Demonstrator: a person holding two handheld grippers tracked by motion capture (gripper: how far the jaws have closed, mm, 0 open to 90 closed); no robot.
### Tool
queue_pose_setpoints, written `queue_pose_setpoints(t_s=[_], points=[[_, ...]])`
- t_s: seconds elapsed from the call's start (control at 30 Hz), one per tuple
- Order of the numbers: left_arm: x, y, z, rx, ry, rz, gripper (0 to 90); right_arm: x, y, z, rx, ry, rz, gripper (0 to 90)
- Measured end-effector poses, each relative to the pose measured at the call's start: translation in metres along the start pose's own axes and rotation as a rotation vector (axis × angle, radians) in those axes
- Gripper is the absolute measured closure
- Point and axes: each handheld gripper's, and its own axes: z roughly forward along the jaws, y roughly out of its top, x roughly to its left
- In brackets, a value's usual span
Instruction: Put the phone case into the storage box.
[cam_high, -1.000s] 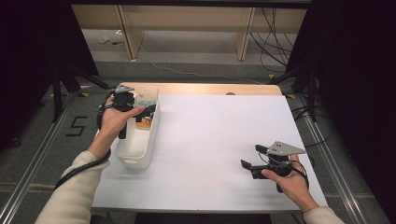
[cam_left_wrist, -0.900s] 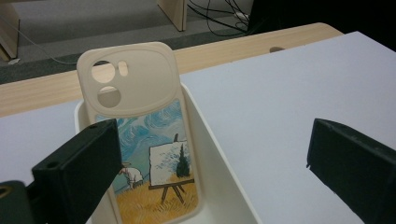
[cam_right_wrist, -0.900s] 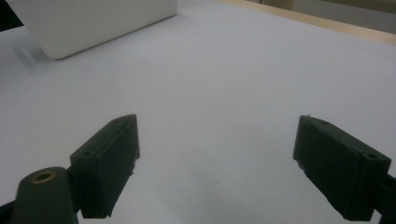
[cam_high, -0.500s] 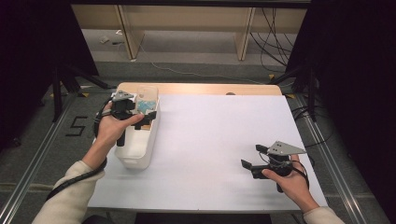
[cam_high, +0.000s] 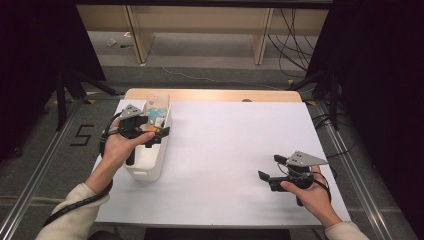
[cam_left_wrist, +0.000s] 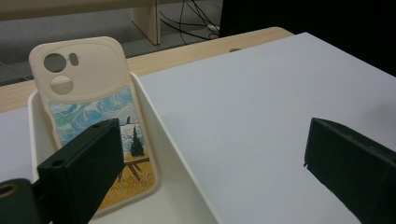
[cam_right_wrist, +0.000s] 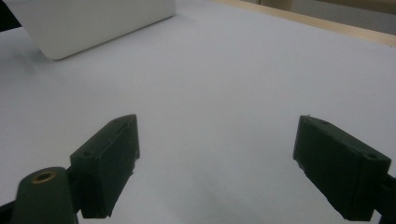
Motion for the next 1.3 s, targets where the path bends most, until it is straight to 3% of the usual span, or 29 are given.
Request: queue_pose_setpoints(t_s=[0.2, 0.6, 0.97, 1.3], points=[[-0.009, -0.006, -0.005, -0.023, -0.036, 0.036, 3.6, 0.0, 0.0, 0.0, -0.002, -0.001, -0.001, 15.3], [-0.023, -0.018, -0.014, -0.041, -0.093, 0.061, 3.5, 0.0, 0.0, -0.001, -0.002, -0.002, -0.002, 15.3], [-0.031, -0.029, -0.017, -0.054, -0.084, 0.13, 3.2, -0.001, 0.0, -0.001, -0.002, -0.003, -0.003, 15.3], [-0.036, -0.041, -0.022, -0.066, -0.086, 0.136, 3.1, -0.001, 0.0, -0.001, -0.003, -0.005, -0.002, 15.3]])
